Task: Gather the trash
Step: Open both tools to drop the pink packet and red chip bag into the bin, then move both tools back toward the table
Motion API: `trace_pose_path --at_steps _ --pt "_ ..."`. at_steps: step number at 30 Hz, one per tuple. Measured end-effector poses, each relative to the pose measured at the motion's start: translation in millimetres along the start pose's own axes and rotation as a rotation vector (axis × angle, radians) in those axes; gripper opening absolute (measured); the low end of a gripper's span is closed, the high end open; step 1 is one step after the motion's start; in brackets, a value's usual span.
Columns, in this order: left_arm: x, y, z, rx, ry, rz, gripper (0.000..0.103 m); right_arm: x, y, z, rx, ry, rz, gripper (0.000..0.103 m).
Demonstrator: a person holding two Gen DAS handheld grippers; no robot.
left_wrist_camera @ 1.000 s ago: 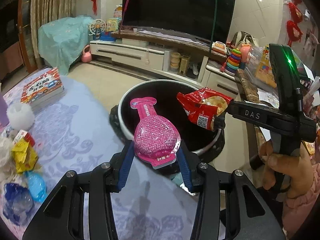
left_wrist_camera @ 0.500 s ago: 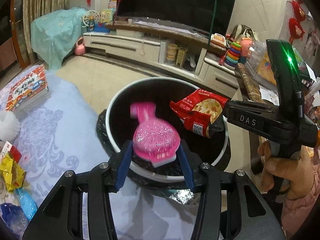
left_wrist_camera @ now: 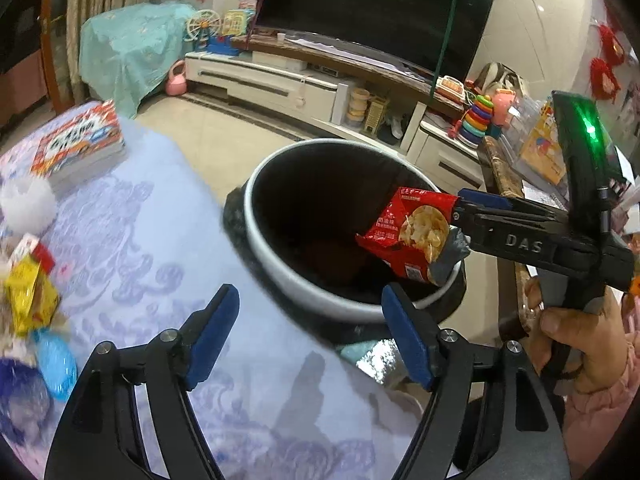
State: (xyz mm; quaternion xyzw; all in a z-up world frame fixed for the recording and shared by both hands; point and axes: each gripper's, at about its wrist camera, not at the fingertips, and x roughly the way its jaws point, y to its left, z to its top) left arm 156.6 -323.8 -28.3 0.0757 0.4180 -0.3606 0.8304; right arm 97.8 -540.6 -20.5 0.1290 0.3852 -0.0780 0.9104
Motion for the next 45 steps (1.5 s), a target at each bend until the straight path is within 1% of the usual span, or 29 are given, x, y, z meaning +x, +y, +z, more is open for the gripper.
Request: trace_pose_path --at_steps 3,7,11,15,19,22,27,32,39,42,45 --pt "-7 6 -6 -0.020 0.004 0.001 0.076 4 4 -3 -0.035 0.027 -0.044 0.078" --pt "-18 14 -17 -0.043 -0.005 0.007 0.076 6 4 -15 -0.052 0.069 -0.082 0.078" --pt "-30 21 -29 -0.061 -0.019 0.013 0.076 -3 0 -27 -0.032 0.075 -0.080 0.078" --pt "-48 30 -43 -0.090 -0.047 0.024 0.076 -20 3 -34 0.001 0.046 -0.057 0.079" --pt "-70 42 -60 -0.108 -0.081 0.062 0.076 -37 22 -37 -0.003 0.002 -0.021 0.085" --pt "-87 55 -75 -0.129 -0.105 0.087 0.076 -49 44 -39 -0.010 -0.034 0.026 0.087" --pt "-112 79 -100 -0.176 -0.127 0.131 0.076 -57 80 -49 -0.021 -0.062 0.110 0.089" --pt "-132 105 -126 -0.227 -0.134 0.180 0.076 -52 115 -61 -0.045 -0.052 0.198 0.089" --pt "-156 145 -154 -0.296 -0.147 0.251 0.076 -38 161 -81 -0.087 -0.019 0.265 0.089" --pt "-160 159 -158 -0.286 -0.139 0.266 0.076 -33 175 -85 -0.107 -0.013 0.288 0.089" --pt "-158 169 -156 -0.238 -0.122 0.264 0.081 -28 184 -87 -0.118 -0.005 0.309 0.089"
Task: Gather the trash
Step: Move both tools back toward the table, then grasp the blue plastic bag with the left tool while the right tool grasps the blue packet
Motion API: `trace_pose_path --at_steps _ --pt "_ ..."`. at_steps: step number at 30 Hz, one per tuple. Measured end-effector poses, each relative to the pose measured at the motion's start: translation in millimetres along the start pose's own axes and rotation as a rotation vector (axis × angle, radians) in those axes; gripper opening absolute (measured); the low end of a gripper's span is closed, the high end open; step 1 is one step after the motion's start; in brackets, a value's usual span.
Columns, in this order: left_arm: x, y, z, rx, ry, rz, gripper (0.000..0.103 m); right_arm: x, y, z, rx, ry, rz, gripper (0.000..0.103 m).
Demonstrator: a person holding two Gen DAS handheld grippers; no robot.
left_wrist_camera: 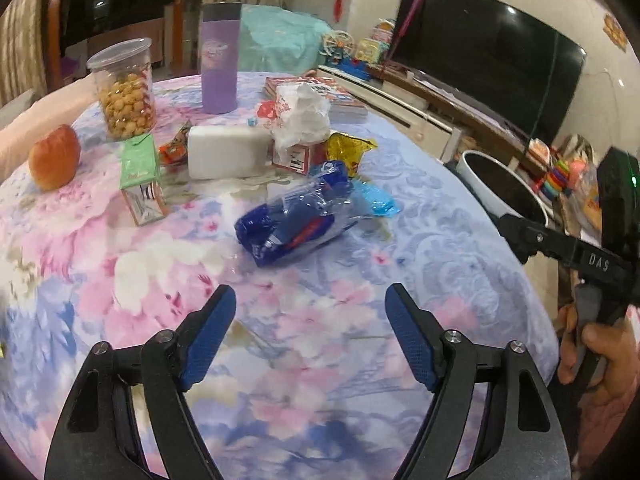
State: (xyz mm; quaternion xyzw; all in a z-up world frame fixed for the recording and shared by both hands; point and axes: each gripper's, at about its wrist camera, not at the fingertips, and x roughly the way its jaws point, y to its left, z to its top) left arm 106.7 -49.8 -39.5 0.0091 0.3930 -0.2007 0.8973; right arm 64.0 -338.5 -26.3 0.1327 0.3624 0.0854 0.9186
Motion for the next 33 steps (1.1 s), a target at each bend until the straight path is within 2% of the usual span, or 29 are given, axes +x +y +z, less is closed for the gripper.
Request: trace_pose_path --at_steps 6,10,13,15,20,27,29,33 --pt "20 10 17 0.122 -0.009 -0.012 0.084 17 7 1 0.002 0.015 0.030 0.089" --pt "43 16 28 0.120 0.034 -0.032 0.084 28 10 3 -0.002 0.025 0.027 0.089" --pt "56 17 32 0.116 0.038 -0.045 0.083 36 10 5 -0.003 0.038 0.023 0.089" --pt "61 18 31 0.122 0.039 -0.052 0.060 40 10 5 0.001 0.042 0.026 0.089" --pt "50 26 24 0.079 0.029 -0.057 0.038 51 12 11 0.004 0.053 0.049 0.088" --pt "23 52 11 -0.078 0.004 -0.021 0.033 81 40 21 -0.104 0.077 0.101 0.087" --pt "21 58 9 -0.112 0.000 -0.003 0.033 94 48 25 -0.147 0.092 0.093 0.083" --pt "32 57 10 -0.113 0.027 0.015 0.038 118 55 29 -0.199 0.137 0.085 0.073"
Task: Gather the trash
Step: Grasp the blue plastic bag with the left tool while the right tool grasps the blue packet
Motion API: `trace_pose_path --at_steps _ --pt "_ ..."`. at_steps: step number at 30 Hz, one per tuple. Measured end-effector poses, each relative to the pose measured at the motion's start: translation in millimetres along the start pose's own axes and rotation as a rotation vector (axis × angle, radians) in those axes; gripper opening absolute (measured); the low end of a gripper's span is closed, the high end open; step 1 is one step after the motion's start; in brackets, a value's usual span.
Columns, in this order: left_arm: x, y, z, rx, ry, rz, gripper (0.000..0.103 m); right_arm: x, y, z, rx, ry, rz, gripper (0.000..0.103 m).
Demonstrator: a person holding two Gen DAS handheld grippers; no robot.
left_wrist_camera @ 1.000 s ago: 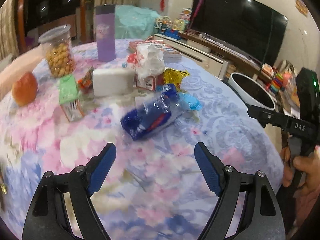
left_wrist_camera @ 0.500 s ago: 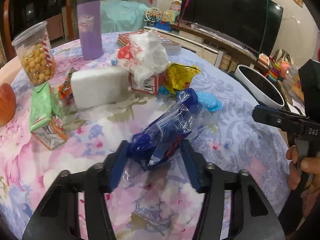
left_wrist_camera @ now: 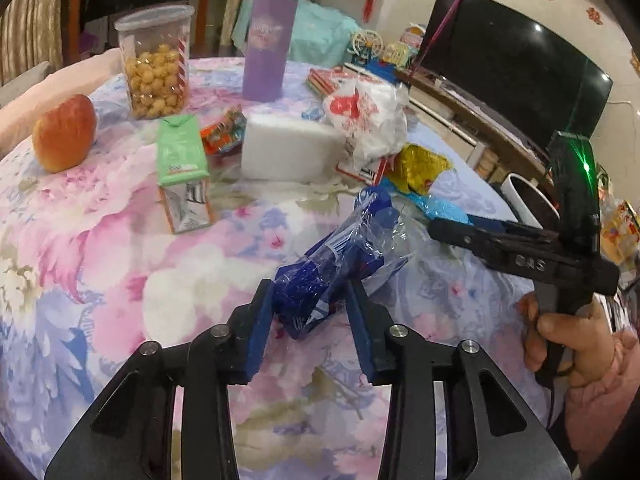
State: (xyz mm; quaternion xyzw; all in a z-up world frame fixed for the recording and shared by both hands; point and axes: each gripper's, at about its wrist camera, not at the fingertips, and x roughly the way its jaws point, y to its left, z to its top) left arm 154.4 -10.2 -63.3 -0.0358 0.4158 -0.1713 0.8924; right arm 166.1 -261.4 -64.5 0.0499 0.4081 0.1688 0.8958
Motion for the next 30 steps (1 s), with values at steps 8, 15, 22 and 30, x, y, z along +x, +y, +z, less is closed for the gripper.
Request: trace_pose_path --at_steps 8,15,22,30 --pt "0 -20 7 0.142 0.001 -0.010 0.069 7 -8 1 -0.004 0.027 0.013 0.045" --pt "16 -37 7 0.235 0.028 0.017 0.053 -14 -20 -13 0.054 0.001 0.037 0.045" --pt "16 -43 3 0.157 0.047 -0.006 0.030 -43 -34 -40 0.126 -0.027 0.009 0.045" --pt "9 -80 -3 0.128 0.018 -0.054 0.020 -70 -47 -54 0.182 -0.078 -0.015 0.045"
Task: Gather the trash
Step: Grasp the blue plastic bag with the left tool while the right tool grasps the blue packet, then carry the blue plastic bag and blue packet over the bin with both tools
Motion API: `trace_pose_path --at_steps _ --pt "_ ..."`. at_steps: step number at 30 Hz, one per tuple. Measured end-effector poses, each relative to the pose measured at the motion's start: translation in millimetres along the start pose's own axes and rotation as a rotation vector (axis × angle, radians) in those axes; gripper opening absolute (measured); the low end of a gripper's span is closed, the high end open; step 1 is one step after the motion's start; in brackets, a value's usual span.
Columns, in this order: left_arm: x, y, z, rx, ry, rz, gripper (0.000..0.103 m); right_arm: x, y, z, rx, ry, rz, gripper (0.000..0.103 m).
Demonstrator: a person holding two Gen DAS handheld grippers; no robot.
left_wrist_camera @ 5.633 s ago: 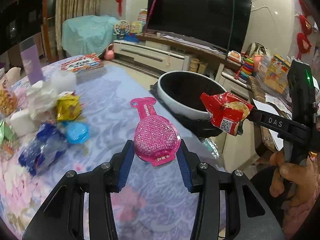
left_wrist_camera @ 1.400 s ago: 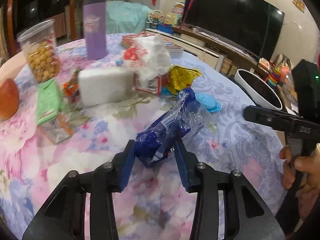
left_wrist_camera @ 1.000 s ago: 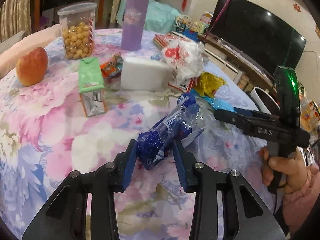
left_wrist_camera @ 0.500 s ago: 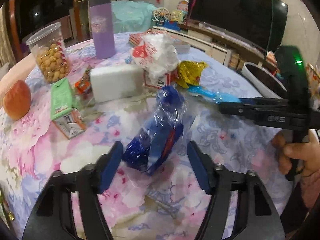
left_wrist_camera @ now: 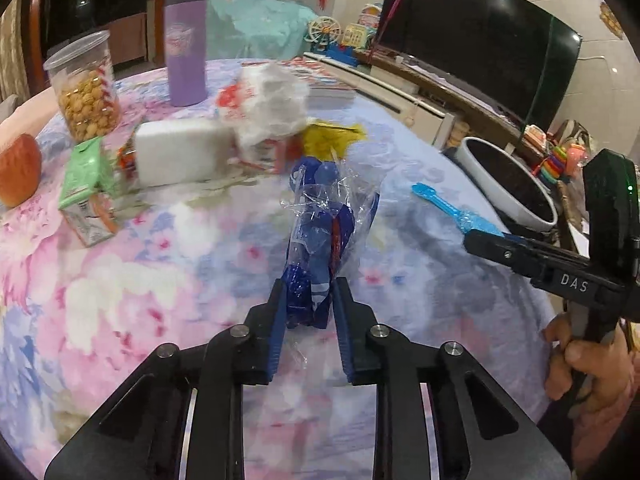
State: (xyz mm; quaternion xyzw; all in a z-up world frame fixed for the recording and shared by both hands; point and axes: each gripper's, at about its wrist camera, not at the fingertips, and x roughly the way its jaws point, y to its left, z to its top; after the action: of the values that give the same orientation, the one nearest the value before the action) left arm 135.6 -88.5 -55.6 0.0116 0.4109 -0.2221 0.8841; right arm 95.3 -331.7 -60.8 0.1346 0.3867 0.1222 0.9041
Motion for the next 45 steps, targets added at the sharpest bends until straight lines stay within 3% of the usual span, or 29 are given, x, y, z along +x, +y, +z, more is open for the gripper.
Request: trace_pose_path --at_steps 1,8,16,23,45 --pt "0 -5 0 0.002 0.000 -0.008 0.011 -3 -2 -1 0.005 -0.006 -0.001 0.045" --pt "4 -36 4 0.044 0.002 -0.034 0.011 -25 -16 -4 0.038 -0.049 -0.016 0.045" --pt "6 -43 5 0.044 -0.009 -0.044 0.011 -38 -30 -9 0.072 -0.068 -0.017 0.045" --pt "4 -61 20 0.067 -0.037 -0.067 0.011 -55 -39 -3 0.076 -0.104 -0.033 0.045" --pt "32 -156 64 0.176 -0.015 -0.187 0.011 -106 -109 7 0.136 -0.174 -0.152 0.045"
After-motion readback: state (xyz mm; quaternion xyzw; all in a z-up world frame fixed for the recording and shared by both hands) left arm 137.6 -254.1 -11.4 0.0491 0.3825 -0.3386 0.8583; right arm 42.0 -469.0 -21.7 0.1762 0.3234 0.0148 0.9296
